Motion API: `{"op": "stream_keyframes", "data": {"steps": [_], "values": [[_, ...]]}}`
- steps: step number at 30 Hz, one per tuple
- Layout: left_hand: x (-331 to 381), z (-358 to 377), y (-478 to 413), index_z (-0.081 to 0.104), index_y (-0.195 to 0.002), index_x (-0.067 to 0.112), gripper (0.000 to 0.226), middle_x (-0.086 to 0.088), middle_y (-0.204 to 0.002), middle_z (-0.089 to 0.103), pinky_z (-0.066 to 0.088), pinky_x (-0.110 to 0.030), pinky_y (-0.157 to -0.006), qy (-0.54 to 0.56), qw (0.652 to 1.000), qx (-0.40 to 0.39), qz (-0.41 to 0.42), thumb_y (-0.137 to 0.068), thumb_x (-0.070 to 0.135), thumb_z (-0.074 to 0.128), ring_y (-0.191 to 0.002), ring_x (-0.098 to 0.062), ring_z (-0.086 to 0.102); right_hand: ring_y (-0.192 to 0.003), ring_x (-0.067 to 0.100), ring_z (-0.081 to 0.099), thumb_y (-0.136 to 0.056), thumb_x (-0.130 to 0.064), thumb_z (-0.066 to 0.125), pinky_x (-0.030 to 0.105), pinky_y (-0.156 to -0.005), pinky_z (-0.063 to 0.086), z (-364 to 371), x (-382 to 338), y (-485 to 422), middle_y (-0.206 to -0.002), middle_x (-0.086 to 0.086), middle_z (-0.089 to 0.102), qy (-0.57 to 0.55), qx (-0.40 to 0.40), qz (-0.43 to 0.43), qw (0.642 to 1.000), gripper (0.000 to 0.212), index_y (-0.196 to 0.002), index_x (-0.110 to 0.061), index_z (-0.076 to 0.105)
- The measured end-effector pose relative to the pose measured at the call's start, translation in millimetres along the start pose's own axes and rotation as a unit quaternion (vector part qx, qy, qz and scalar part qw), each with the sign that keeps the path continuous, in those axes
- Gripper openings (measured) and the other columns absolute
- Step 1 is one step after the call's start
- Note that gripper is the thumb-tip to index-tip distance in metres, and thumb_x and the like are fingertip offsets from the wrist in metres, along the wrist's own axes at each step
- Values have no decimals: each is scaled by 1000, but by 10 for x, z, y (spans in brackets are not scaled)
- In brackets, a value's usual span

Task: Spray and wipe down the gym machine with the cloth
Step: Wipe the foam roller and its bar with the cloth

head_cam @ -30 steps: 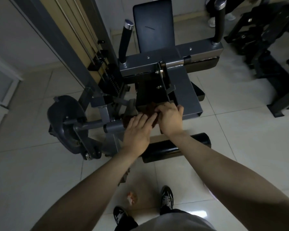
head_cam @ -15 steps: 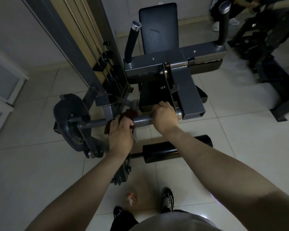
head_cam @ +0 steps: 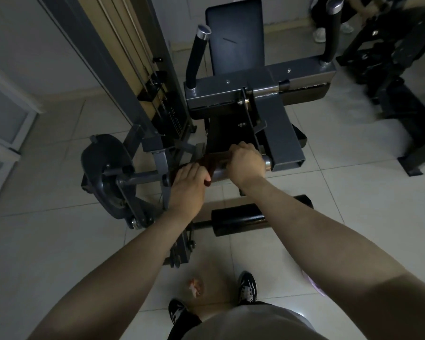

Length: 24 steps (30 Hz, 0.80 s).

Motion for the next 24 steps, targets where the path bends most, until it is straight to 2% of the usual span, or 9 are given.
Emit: {"op": "stream_keyframes", "data": {"steps": [4, 6, 10, 12, 14, 16, 19, 21, 24], "values": [[-300, -95, 122, 54, -105, 21, 32, -2, -111, 61, 42, -43, -109, 22, 999, -2, -33, -82, 10, 73, -115, -22, 55, -109, 26, 51, -94, -20, 54, 33, -88, 41, 66, -30, -3, -116, 6, 57, 29, -12, -6, 999, 24, -114, -12, 64], [-415, -125, 157, 53, -106, 23, 28, -1, -113, 59, 42, -40, -107, 36, 998, 6, -51, -85, 14, 69, -114, -21, 54, -109, 27, 50, -94, -20, 54, 35, -89, 41, 78, -33, -3, -116, 6, 57, 33, -15, 0, 999, 24, -114, -12, 65], [-705, -117, 264, 48, -109, 27, 20, 2, -118, 53, 47, -35, -94, 84, 990, 3, -114, -93, 21, 60, -114, -16, 50, -111, 30, 49, -93, -22, 52, 38, -91, 38, 82, -109, -5, -117, 8, 57, 39, -26, 17, 999, 25, -112, -13, 64], [-796, -111, 339, 47, -110, 27, 17, 5, -116, 52, 51, -28, -83, 133, 981, 7, -143, -98, 19, 55, -104, -11, 54, -111, 30, 49, -92, -22, 53, 40, -92, 38, 113, -153, 9, -116, 7, 58, 40, -32, 25, 998, 24, -111, -14, 65], [-968, -126, 446, 45, -113, 27, 13, 9, -109, 51, 51, -16, -65, 201, 961, 14, -189, -103, 20, 50, -87, -2, 58, -110, 30, 50, -93, -24, 52, 41, -92, 39, 167, -341, 34, -113, 7, 59, 31, -23, 13, 999, 22, -110, -16, 66], [-1176, -39, 594, 46, -114, 24, 9, 10, -103, 54, 46, -14, -56, 284, 923, 4, -259, -105, 22, 44, -85, -2, 60, -109, 29, 51, -95, -25, 51, 41, -92, 39, 250, -552, 63, -111, 6, 60, 18, -22, 5, 1000, 23, -108, -17, 67], [-1574, 137, 907, 45, -112, 22, 9, 10, -94, 55, 40, -24, -66, 322, 882, -16, -343, -107, 29, 42, -97, -19, 61, -110, 30, 53, -96, -27, 50, 41, -92, 42, 414, -921, 92, -110, 7, 62, -8, -26, -7, 1000, 25, -107, -15, 69], [-1840, 223, 1148, 45, -111, 24, 7, 10, -92, 55, 41, -29, -72, 333, 868, -30, -368, -106, 30, 45, -97, -22, 61, -107, 30, 56, -96, -25, 51, 40, -90, 44, 525, -1193, 97, -108, 9, 64, -30, -23, -17, 999, 24, -103, -13, 71], [-2188, 270, 1440, 49, -119, 21, 16, 3, -102, 60, 42, -23, -65, 376, 844, -38, -381, -105, 29, 49, -100, -21, 63, -102, 31, 59, -94, -22, 54, 38, -85, 44, 634, -1516, 119, -102, 10, 64, -53, -5, -19, 998, 20, -97, -14, 72]]}}
Point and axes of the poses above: each hand's wrist, its own y-axis away from the middle knuckle, its own z-axis out of the palm, x = y × z, the point moved 10 cm from there along -y, towards the middle knuckle
